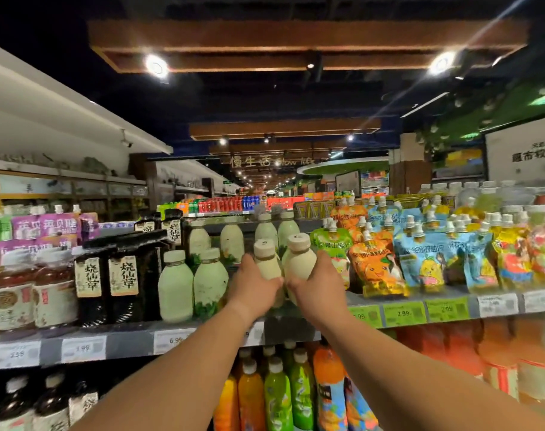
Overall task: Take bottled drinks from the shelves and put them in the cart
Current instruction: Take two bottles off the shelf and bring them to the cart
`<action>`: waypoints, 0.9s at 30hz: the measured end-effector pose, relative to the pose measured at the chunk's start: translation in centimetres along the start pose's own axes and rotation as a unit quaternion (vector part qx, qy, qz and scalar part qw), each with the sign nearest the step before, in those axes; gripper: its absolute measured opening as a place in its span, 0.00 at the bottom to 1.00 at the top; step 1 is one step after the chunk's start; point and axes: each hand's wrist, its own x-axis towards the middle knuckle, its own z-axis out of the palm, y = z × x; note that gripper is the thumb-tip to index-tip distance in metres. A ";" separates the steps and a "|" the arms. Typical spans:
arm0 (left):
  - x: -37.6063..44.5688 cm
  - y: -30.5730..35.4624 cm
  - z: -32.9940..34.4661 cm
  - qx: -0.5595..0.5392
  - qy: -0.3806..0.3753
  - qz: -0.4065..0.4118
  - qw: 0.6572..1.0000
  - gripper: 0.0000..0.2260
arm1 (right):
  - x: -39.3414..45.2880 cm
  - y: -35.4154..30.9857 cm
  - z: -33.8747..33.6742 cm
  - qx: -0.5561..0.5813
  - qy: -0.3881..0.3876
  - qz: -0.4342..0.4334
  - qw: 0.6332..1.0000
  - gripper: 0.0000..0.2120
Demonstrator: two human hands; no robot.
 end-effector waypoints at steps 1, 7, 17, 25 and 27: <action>0.3 -0.2 0.5 -0.007 -0.002 -0.006 1.000 0.31 | 0.5 0.2 0.3 0.009 -0.004 0.015 1.000 0.22; 2.8 -0.6 1.5 0.002 -0.031 -0.027 0.999 0.30 | 2.0 1.8 2.2 -0.035 -0.022 0.038 0.998 0.20; 2.9 -2.0 2.3 0.001 -0.034 -0.021 0.999 0.31 | 1.1 2.6 3.2 -0.076 0.007 0.028 0.997 0.22; 2.2 -0.9 1.6 0.039 -0.041 -0.032 0.998 0.32 | 0.7 2.7 2.6 -0.107 -0.005 0.007 0.994 0.23; 1.7 -0.6 1.3 0.037 -0.038 -0.035 0.998 0.32 | 0.3 2.2 2.5 -0.104 -0.010 0.015 0.994 0.24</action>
